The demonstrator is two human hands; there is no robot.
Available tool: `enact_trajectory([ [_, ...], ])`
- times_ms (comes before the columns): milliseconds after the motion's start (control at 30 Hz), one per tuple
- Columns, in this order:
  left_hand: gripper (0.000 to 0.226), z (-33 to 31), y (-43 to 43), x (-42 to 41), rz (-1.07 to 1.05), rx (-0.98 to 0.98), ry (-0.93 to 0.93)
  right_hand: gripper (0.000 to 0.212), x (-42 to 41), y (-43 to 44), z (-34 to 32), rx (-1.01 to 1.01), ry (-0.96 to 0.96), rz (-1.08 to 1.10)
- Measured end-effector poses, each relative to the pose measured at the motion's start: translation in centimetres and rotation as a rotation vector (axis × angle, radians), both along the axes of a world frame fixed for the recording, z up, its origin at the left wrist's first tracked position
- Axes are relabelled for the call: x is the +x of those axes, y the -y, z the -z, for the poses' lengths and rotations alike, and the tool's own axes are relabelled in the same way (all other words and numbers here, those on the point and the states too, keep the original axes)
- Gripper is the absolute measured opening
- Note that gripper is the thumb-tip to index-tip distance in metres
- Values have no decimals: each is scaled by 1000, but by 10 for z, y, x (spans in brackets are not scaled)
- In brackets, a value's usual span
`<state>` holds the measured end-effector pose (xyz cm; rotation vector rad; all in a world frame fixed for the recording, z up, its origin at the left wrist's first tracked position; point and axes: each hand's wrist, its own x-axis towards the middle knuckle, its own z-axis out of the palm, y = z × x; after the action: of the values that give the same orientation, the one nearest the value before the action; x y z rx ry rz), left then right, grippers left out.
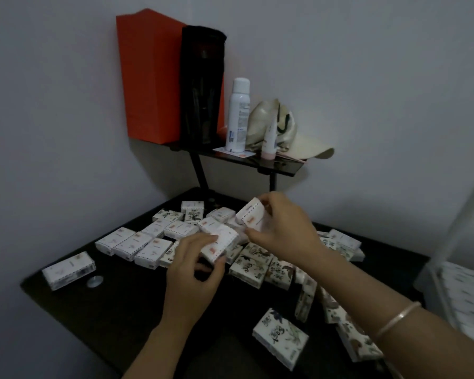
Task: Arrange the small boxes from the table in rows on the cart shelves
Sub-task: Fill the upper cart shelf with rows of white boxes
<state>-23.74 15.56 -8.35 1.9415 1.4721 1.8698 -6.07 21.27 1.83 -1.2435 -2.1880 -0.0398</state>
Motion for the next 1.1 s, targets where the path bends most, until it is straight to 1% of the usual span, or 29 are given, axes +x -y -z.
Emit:
enact_trajectory([
  [67, 30, -13, 11, 11, 68, 37, 96, 57, 16, 25, -13, -36, -106, -10],
  [133, 30, -29, 23, 25, 130, 30, 195, 59, 31, 52, -28, -45, -197, -36],
  [200, 24, -52, 33, 39, 188, 42, 263, 62, 46, 78, -43, -52, -301, -75],
  [233, 25, -66, 38, 46, 207, 58, 278, 60, 55, 92, -49, -56, -333, -88],
  [367, 21, -134, 53, 81, 313, 129, 265, 34, 86, 143, -78, -31, -398, -86],
  [467, 24, -184, 62, 120, 439, 87, 298, 16, 115, 170, -109, 39, -464, -43],
  [533, 18, -215, 71, 150, 547, 41, 370, 10, 138, 185, -131, 88, -507, -31],
  [600, 13, -243, 76, 180, 607, 45, 407, 9, 163, 198, -152, 136, -519, -2],
  [667, 12, -270, 78, 205, 649, 62, 377, 11, 187, 210, -172, 131, -543, 36],
  [767, 14, -309, 78, 241, 671, 93, 232, 21, 223, 222, -198, 123, -597, 74],
  [867, 18, -339, 73, 272, 690, 98, 134, 15, 260, 224, -220, 149, -581, 140],
  [967, 20, -352, 63, 298, 724, 69, 59, 11, 296, 217, -235, 87, -557, 201],
  [1100, 21, -358, 46, 323, 741, 37, -17, 10, 342, 196, -253, 25, -458, 342],
])
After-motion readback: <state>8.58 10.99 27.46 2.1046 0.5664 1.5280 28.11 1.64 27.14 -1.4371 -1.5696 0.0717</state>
